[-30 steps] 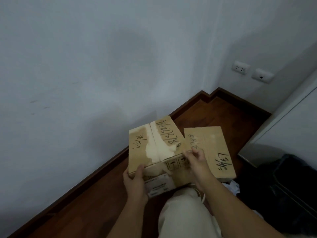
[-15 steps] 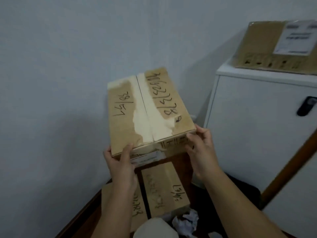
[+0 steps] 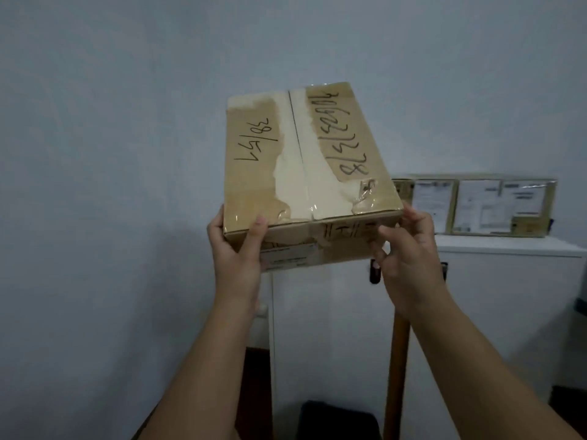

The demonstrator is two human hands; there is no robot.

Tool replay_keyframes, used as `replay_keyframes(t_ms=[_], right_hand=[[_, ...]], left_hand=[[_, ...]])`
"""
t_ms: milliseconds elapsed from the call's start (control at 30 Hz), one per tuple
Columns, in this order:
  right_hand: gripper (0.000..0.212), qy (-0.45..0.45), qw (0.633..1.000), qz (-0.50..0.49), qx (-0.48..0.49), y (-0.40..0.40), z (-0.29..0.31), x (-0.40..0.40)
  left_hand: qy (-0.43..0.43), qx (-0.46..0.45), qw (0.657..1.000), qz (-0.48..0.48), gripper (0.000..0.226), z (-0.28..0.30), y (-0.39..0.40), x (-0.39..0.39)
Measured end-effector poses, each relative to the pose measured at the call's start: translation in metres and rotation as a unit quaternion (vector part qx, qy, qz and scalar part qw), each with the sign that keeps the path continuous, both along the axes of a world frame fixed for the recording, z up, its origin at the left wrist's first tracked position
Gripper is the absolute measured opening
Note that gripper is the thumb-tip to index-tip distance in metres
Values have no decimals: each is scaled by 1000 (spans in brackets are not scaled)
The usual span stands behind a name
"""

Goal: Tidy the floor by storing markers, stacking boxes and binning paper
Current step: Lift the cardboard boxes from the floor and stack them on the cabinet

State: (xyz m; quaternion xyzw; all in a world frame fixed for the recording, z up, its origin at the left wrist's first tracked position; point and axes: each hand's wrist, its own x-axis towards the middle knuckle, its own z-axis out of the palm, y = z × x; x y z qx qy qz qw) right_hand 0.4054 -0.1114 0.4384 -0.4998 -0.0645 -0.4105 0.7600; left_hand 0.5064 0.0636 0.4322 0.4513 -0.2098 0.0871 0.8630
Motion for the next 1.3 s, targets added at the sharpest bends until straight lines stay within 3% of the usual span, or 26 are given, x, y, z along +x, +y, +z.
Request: replay_keyframes(t_ms=[200, 533, 767, 800, 900, 1000, 1100, 1167, 1300], right_hand=[[46, 8, 990, -125, -58, -84, 47, -58], [58, 103, 943, -291, -124, -264, 114, -113], [58, 214, 887, -366, -182, -382, 136, -87], [58, 226, 879, -373, -195, -393, 136, -81], [85, 249, 858, -394, -218, -426, 132, -61], [90, 329, 792, -448, -254, -444, 119, -37], [93, 395, 748, -457, -277, -462, 101, -19], [93, 422, 726, -461, -287, -476, 91, -10], [94, 453, 722, -443, -278, -497, 80, 7]], left_hand=[[-90, 90, 983, -135, 92, 54, -93, -12], [-158, 212, 928, -261, 94, 112, -285, -23], [-230, 338, 893, -188, 101, 137, -387, 4], [-254, 355, 886, -158, 100, 136, -397, 10], [-332, 386, 861, -4, 92, 130, -423, 25], [-331, 373, 859, 116, 65, 118, -450, 37], [-303, 374, 870, 106, 40, 102, -475, 45], [-306, 395, 861, 99, 44, 93, -489, 52], [-351, 435, 822, 106, 67, 78, -513, 65]])
